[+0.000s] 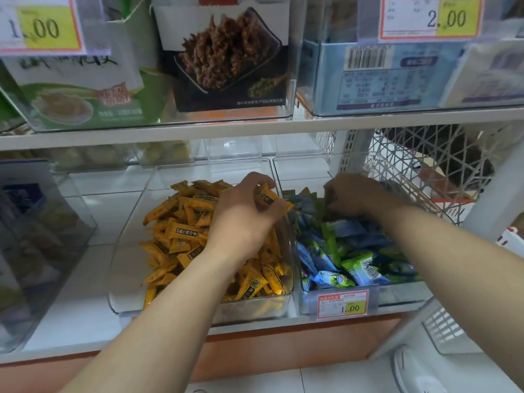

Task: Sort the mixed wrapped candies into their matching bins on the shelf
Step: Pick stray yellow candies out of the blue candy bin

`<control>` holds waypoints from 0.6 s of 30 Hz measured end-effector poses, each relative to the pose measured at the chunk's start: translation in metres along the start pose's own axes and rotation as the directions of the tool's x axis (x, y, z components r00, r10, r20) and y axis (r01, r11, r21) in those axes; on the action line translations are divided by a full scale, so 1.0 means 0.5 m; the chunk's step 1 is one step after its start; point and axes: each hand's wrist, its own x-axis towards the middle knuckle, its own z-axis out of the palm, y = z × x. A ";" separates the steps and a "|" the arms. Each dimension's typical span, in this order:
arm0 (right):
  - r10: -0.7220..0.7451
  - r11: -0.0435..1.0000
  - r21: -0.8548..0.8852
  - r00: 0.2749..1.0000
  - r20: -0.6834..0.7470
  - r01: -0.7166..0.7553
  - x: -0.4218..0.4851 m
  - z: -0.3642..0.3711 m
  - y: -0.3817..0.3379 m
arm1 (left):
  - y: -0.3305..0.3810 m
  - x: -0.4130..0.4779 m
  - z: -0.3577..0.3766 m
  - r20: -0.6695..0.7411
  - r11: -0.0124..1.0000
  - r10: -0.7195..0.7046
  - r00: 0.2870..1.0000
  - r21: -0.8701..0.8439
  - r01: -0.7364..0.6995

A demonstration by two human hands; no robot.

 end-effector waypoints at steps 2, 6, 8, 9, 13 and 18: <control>0.108 0.993 -0.029 0.989 -0.098 -0.112 -0.005 -0.016 0.031 | -0.001 0.001 0.002 0.005 1.000 0.002 1.000 -0.009 -0.002; 0.165 0.986 0.054 0.939 -0.303 -0.156 -0.004 -0.027 0.047 | 0.003 0.002 0.008 0.009 1.000 0.008 1.000 -0.014 -0.008; 0.056 0.973 0.230 0.944 -0.326 0.022 0.003 -0.021 0.017 | 0.007 0.003 0.011 0.005 1.000 0.009 1.000 -0.014 -0.009; 0.010 0.944 0.320 0.966 -0.257 0.075 0.006 -0.017 -0.003 | 0.008 0.003 0.012 0.003 1.000 0.009 1.000 -0.011 -0.009; -0.050 0.954 0.297 0.996 0.068 0.027 0.015 0.003 -0.060 | 0.010 0.000 0.014 0.003 1.000 0.018 1.000 -0.008 -0.018; -0.098 0.934 0.358 0.973 0.209 0.017 0.022 0.008 -0.083 | 0.005 0.002 0.013 -0.001 1.000 0.016 1.000 -0.018 -0.016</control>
